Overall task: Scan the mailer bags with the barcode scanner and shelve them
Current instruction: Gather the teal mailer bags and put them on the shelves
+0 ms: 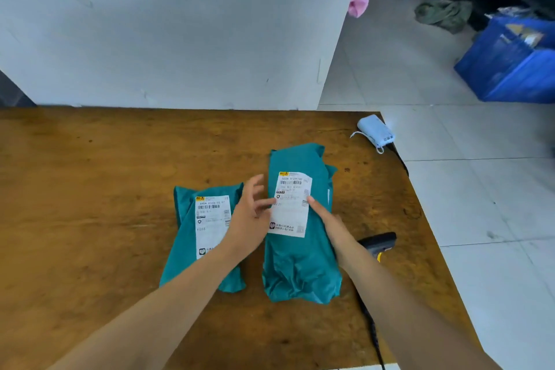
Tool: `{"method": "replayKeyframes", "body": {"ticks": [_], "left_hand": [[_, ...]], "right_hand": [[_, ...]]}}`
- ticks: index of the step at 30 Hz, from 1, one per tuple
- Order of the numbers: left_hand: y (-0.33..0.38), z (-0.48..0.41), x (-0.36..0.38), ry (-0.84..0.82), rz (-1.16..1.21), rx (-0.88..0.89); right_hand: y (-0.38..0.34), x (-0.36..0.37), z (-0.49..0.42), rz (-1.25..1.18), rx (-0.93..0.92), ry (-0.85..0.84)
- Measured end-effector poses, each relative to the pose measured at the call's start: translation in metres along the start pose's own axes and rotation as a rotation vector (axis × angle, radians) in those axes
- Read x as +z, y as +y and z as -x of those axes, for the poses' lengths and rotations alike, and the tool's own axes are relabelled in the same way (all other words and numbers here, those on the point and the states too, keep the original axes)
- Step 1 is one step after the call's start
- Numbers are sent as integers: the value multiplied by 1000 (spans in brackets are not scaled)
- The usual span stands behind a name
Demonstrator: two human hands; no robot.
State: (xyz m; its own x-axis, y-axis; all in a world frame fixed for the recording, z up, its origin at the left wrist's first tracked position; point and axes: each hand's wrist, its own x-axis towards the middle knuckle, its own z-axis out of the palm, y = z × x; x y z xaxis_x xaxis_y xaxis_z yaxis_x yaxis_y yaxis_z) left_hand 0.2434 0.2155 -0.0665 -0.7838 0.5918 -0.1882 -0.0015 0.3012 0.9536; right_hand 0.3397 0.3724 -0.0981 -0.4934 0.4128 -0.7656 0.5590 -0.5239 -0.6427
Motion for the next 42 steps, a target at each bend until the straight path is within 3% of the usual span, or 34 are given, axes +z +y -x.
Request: {"method": "replayKeyframes", "body": {"ticks": [4, 7, 9, 11, 16, 24, 29, 31, 33, 36, 38, 42], "left_hand": [[-15, -8, -31, 319, -186, -101], [-35, -6, -64, 491, -468, -384], [-56, -4, -88, 440, -373, -671], [-69, -2, -105, 345, -36, -823], [-66, -7, -124, 259, 240, -679], [18, -8, -167, 131, 644, -420], [48, -9, -104, -32, 699, -529], [41, -8, -76, -107, 642, -581], [26, -12, -55, -78, 494, -512], [6, -14, -49, -40, 433, -520], [-3, -10, -51, -171, 532, -611], [-3, 2, -44, -314, 668, -622]], "right_hand": [[-4, 3, 3, 80, 31, 31], [-8, 7, 4, 125, 17, 44], [-7, 9, 5, 148, 1, 70], [-4, 10, 4, 149, 4, 65], [7, 23, 11, 120, -8, 12], [8, 34, 20, 64, -12, 30], [8, 43, 33, 30, -24, 5], [10, 43, 35, 39, -18, 14], [18, 38, 26, 52, -27, 39], [62, 2, -44, 67, -7, 53], [80, -9, -78, 20, 40, 29], [37, 35, 26, -154, 42, -2]]}}
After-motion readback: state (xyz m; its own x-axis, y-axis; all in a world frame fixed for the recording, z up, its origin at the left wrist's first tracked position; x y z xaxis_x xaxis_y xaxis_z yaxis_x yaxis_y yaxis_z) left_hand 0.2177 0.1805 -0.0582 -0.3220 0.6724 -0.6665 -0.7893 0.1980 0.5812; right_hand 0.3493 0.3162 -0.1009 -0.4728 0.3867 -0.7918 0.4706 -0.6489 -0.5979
